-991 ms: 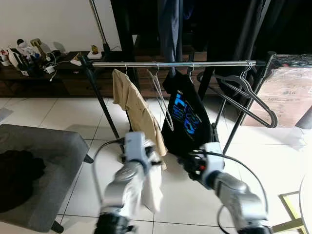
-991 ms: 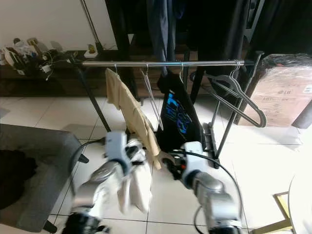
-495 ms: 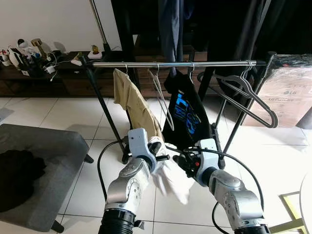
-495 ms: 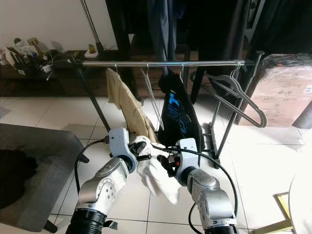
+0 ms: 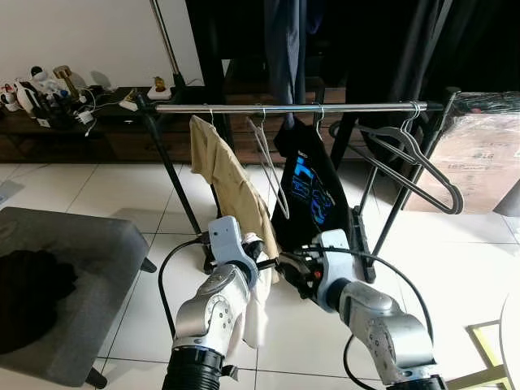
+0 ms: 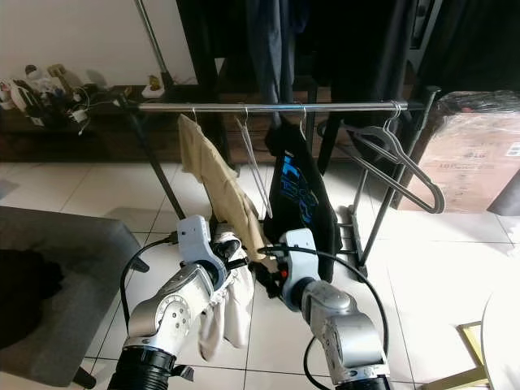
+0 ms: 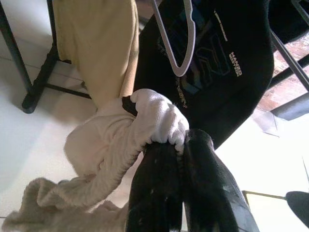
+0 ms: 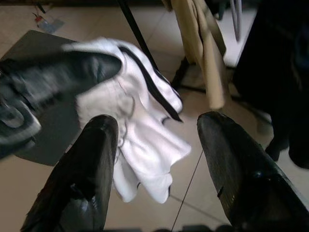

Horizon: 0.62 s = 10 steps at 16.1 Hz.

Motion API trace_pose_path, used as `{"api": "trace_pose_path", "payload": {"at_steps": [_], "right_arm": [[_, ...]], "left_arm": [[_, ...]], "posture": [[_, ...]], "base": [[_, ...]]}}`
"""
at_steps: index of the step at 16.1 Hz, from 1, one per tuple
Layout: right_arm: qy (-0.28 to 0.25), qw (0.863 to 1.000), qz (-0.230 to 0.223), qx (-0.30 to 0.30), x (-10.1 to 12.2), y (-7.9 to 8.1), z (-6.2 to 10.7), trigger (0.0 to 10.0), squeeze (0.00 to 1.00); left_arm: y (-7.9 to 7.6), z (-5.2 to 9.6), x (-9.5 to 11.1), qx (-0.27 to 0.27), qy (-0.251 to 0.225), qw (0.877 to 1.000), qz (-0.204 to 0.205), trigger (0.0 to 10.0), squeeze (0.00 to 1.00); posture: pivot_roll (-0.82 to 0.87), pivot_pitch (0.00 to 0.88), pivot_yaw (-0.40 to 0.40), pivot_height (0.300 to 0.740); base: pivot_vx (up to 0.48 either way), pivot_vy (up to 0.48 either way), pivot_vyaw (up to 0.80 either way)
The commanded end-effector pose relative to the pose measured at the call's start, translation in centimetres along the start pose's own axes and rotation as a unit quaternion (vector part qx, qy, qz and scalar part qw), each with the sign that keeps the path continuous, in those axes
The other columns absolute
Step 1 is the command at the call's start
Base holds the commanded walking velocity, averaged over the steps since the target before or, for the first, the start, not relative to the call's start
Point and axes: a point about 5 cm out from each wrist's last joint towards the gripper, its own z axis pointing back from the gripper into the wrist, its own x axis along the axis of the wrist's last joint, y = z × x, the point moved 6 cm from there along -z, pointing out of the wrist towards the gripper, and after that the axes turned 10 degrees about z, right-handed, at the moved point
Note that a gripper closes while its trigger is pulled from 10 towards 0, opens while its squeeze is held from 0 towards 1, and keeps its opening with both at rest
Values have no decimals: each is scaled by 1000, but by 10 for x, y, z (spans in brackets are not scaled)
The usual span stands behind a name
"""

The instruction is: Hang hanger

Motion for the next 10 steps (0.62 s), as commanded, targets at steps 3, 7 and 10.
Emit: {"api": "trace_pose_path", "payload": {"at_steps": [3, 7, 10], "right_arm": [[-21, 1000, 0, 19, 11, 10, 4, 10000, 0], [8, 997, 43, -70, -8, -39, 12, 10000, 0], [45, 989, 120, -80, -23, -66, 21, 10000, 0]], "left_arm": [[-81, 8, 4, -134, 1, 990, 41, 10000, 0], [-71, 22, 3, -183, 46, 982, -28, 10000, 0], [-46, 31, -6, -219, 109, 956, -165, 10000, 0]], "posture": [[-143, 123, 63, 740], [-131, 127, 72, 740], [-123, 125, 75, 740]], "base": [[0, 0, 0], [0, 0, 0], [0, 0, 0]]}}
